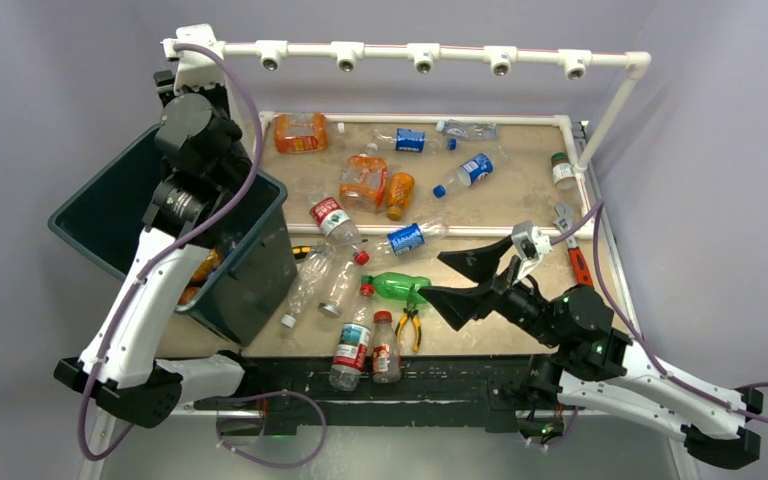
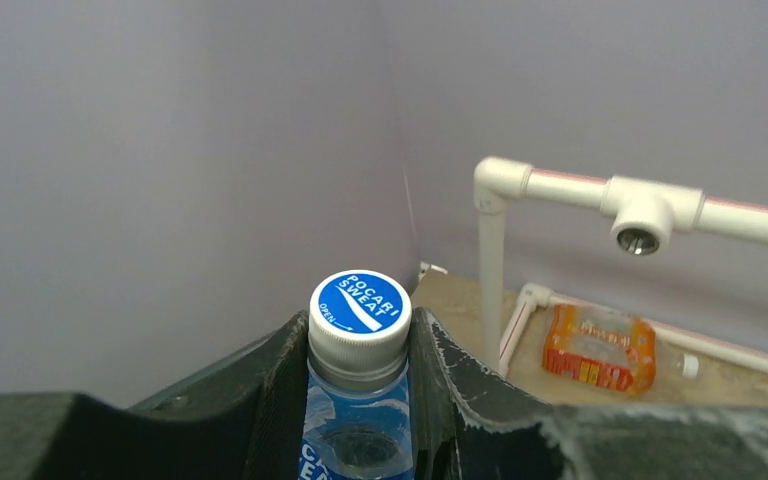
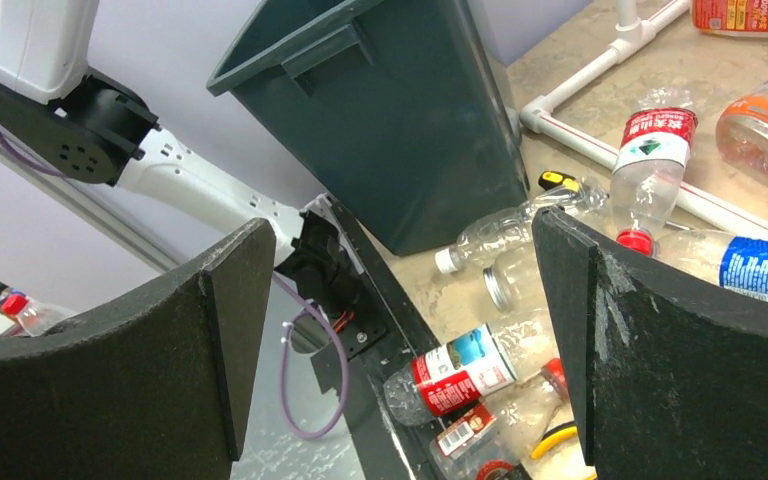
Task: Put the plastic bottles in the bin
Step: Place the plastic bottle in the trash bin, then pick up the plastic bottle at the center of the board.
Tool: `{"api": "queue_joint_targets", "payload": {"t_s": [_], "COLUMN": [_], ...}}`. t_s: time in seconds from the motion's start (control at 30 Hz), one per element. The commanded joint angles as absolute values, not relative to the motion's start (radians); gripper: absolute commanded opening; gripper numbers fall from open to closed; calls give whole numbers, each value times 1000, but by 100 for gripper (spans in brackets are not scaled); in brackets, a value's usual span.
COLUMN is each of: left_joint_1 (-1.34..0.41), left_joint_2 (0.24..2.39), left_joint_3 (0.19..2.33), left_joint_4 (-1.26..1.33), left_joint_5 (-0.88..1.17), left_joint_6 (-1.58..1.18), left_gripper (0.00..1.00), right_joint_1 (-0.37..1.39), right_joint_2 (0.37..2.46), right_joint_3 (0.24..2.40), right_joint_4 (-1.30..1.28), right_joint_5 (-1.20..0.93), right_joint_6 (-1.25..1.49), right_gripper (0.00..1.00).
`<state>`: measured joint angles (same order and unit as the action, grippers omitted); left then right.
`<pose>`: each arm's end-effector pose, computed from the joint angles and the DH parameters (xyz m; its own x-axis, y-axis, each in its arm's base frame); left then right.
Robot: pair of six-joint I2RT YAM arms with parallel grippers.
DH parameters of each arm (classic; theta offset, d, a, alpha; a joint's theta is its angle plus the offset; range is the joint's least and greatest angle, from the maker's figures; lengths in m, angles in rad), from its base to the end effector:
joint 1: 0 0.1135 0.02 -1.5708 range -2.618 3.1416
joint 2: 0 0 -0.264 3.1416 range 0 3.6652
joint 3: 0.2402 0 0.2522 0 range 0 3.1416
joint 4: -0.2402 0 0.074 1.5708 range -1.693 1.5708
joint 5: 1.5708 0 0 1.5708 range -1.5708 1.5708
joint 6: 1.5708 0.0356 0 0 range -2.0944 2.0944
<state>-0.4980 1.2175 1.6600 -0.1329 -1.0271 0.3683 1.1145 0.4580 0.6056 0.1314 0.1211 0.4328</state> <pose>0.2011 -0.0747 0.5485 0.0809 0.1680 -0.9825 -0.5339 0.8396 0.0997 0.0575 0.1074 0.3557 -0.2421 0.4516 -0.8587 -0.8134 0.3880 0.4334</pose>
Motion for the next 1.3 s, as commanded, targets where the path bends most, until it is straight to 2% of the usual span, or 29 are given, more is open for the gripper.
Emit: {"api": "queue_joint_targets", "payload": {"t_s": [0.0, 0.03, 0.07, 0.17, 0.2, 0.27, 0.3, 0.43, 0.6, 0.67, 0.87, 0.97, 1.1, 1.27], "left_joint_1": [-403, -394, -391, -391, -391, -390, -392, -394, -440, -541, -905, -977, -990, -993], "left_joint_2": [1224, 1220, 1211, 1180, 1172, 1173, 1177, 1181, 1191, 1195, 1266, 1297, 1252, 1222], "left_joint_3": [1623, 1606, 1589, 1568, 1574, 1609, 1635, 1710, 1750, 1724, 1588, 1556, 1419, 1202], "left_joint_4": [-338, -345, -348, -356, -360, -387, -409, -470, -529, -525, -455, -428, -354, -276], "left_joint_5": [-882, -864, -850, -802, -784, -755, -737, -621, -413, -408, -560, -536, -476, -386], "left_joint_6": [64, 35, 15, -45, -56, -72, -86, -132, -205, -214, -186, -197, -293, -438], "left_gripper": [0, 6, 18, 60, 67, 90, 95, 99, 99, 99, 99, 99, 99, 99], "right_joint_1": [1118, 1118, 1118, 1118, 1118, 1118, 1118, 1118, 1118, 1118, 1117, 1104, 1017, 739], "right_joint_2": [445, 439, 432, 419, 422, 438, 454, 517, 505, 516, 613, 623, 629, 662], "right_joint_3": [596, 590, 582, 556, 554, 564, 574, 624, 615, 612, 605, 582, 532, 405], "right_joint_4": [141, 131, 129, 122, 119, 109, 98, 26, -11, -51, -145, -144, -119, 67], "right_joint_5": [145, 170, 191, 284, 293, 291, 290, 352, 507, 581, 706, 725, 656, 316], "right_joint_6": [457, 469, 482, 556, 561, 547, 536, 520, 542, 562, 657, 683, 720, 754], "right_gripper": [99, 99, 99, 99, 99, 99, 99, 99, 99, 99, 98, 97, 96, 96]}}
